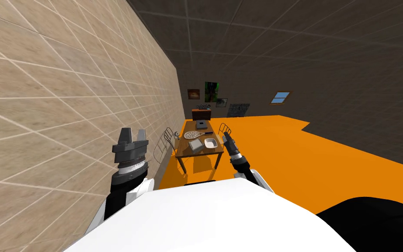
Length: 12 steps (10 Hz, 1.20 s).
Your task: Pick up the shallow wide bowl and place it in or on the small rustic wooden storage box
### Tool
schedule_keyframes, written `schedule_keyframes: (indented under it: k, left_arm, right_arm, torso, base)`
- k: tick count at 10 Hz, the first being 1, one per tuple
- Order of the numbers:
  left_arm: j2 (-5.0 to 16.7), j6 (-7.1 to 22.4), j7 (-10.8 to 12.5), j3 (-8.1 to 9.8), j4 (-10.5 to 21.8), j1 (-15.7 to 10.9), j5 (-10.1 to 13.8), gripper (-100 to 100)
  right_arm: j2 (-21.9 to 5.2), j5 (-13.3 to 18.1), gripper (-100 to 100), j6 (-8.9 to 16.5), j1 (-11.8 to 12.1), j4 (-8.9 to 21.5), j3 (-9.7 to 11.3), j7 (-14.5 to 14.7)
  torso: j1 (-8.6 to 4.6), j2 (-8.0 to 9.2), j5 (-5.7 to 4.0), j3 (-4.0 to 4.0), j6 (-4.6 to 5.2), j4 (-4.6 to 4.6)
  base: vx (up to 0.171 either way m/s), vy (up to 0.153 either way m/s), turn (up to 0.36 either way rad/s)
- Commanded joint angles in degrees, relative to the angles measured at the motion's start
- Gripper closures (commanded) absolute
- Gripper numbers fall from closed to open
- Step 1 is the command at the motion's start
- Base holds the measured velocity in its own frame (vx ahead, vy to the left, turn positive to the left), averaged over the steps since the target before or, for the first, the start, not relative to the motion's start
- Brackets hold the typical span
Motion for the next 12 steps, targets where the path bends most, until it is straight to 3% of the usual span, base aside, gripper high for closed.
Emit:
schedule_keyframes:
  k: [1,4,6,9,10,11,12]
  left_arm:
    - [0.0,0.0,0.0,0.0,0.0,0.0,0.0,0]
    - [0.0,0.0,0.0,0.0,0.0,0.0,0.0,0]
    - [0.0,0.0,0.0,0.0,0.0,0.0,0.0,0]
    - [0.0,0.0,0.0,0.0,0.0,0.0,0.0,0]
    - [0.0,0.0,0.0,0.01,0.0,0.0,0.0,0]
    - [0.0,0.0,0.0,0.0,0.0,0.0,0.0,0]
    - [0.0,0.0,0.0,0.01,0.0,0.0,0.0,0]
  right_arm:
    - [-2.4,2.9,-100,2.1,-0.5,2.9,1.0,0.0]
    - [-3.8,5.9,-100,3.3,-0.7,5.2,1.8,0.0]
    - [-6.7,9.9,-100,5.7,-1.1,9.2,3.4,0.3]
    - [-8.1,13.6,-100,6.9,-1.3,12.5,4.3,0.5]
    - [-9.4,15.8,-100,8.2,-1.6,15.0,5.2,0.7]
    - [-9.4,16.3,-100,8.2,-1.6,15.0,5.2,0.7]
    - [-10.8,18.6,-100,9.4,-2.0,17.5,6.0,1.0]
  torso:
    - [0.0,0.0,0.0,0.0,0.0,0.0]
    - [0.05,0.01,0.01,0.01,0.0,0.0]
    - [0.05,-0.06,0.01,-0.03,0.0,-0.01]
    - [-0.03,-0.04,-0.01,-0.02,0.01,0.0]
    - [0.01,-0.11,0.0,-0.05,0.04,-0.01]
    - [0.05,-0.09,0.01,-0.04,0.0,-0.01]
    - [0.06,-0.12,0.02,-0.06,0.04,-0.01]
  base:
    - [-0.119,-0.04,0.294]
    - [-0.083,-0.024,0.129]
    - [-0.102,-0.022,0.251]
    - [-0.08,-0.03,0.118]
    - [-0.078,-0.006,0.219]
    - [-0.064,-0.005,0.112]
    - [-0.078,-0.011,0.2]
